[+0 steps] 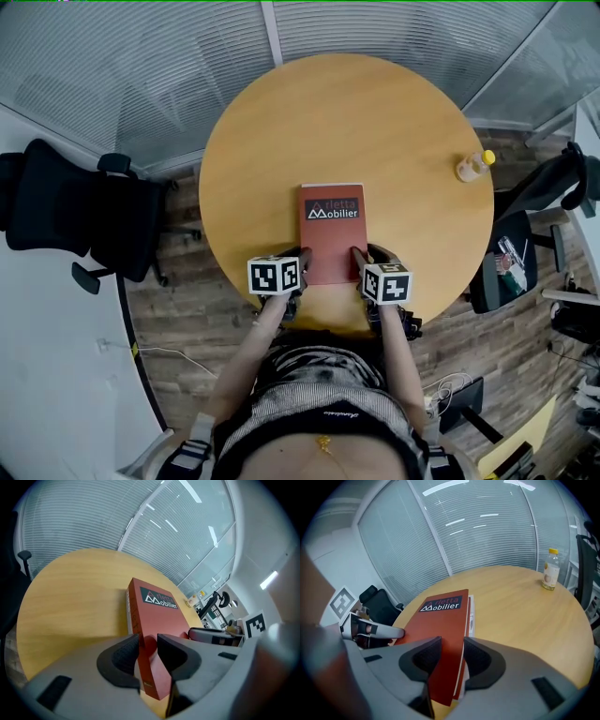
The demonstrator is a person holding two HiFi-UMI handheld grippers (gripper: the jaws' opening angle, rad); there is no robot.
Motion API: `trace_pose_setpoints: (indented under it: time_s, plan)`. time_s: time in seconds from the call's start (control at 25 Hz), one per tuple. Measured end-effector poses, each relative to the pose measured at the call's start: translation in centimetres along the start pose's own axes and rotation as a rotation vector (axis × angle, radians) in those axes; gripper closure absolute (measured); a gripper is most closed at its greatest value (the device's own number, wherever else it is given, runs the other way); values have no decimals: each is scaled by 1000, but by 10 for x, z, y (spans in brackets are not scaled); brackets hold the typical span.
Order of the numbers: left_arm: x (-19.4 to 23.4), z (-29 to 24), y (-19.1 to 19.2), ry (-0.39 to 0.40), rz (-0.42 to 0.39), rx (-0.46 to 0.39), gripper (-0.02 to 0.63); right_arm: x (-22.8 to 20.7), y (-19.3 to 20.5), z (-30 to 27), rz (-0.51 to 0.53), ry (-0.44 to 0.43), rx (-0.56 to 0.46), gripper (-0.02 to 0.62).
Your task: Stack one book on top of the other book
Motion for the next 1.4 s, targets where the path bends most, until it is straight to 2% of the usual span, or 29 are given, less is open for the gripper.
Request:
trace_pose_setpoints:
  time_s: [0.12,0.28,0.6,0.84,1.0,1.4]
  plan:
    - [2,4,-1,-1,14,-32,455,2,0,5,4,-6,-16,439]
    - [5,15,-11,-15,0,-77,446,1,-7,12,10,6,-53,437]
    - [-8,32,-24,-3,-104,-116,448,6,-15,22,63,22,-88,439]
    - [-33,43,-4,28,-133,-131,505,18,-6,44,124,-15,-115,453]
    - [-47,49,2,57,-158,-143,574,28,-5,55,175,-43,-148,530]
    - [-99,61,26,190,-283,-139,588,68,5,85,276,-151,-232,565]
Point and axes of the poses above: the fingertips, and each gripper's own axes: z backward along the fingers, x to its left, y out of its underside, the point moved 4 cm from there along z, backward along the fingers
